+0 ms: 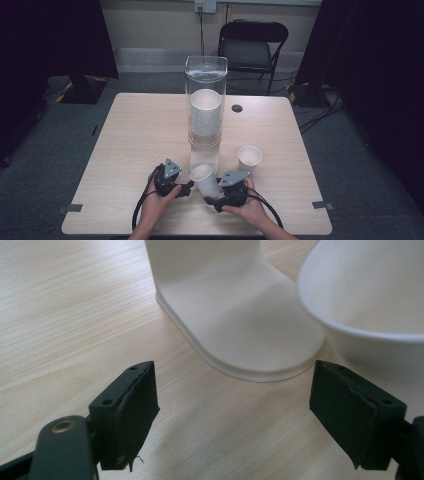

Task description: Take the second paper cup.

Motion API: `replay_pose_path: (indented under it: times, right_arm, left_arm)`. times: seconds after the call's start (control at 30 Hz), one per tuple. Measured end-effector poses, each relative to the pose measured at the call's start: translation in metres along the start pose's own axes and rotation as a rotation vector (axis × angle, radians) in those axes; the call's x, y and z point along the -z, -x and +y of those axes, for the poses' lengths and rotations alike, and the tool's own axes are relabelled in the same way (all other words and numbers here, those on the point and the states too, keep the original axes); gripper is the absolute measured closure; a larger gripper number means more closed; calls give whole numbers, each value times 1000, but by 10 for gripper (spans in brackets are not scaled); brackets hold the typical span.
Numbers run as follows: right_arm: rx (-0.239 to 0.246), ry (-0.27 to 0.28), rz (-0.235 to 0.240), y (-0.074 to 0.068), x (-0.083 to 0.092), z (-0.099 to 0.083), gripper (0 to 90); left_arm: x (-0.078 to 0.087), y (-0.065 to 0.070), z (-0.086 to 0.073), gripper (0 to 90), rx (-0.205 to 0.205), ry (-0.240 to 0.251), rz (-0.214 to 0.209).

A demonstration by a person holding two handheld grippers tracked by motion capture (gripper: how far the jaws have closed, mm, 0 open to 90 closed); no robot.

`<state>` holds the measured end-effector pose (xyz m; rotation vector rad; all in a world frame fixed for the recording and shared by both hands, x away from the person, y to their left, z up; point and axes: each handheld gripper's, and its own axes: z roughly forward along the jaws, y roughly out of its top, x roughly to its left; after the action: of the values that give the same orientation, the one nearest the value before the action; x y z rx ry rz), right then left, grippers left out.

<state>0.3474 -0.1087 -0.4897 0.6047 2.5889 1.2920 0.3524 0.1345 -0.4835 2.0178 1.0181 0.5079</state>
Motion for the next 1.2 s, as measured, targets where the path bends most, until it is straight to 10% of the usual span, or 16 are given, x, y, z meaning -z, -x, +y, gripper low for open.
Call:
replay_pose_path:
  times: [0.53, 1.2]
  right_arm:
    - [8, -17, 8, 2, 12, -4, 193]
    - [-133, -36, -96, 53, 102, -65, 144]
  left_arm:
    - [8, 1, -2, 191, -31, -21, -7]
    - [21, -21, -19, 179, -28, -87, -61]
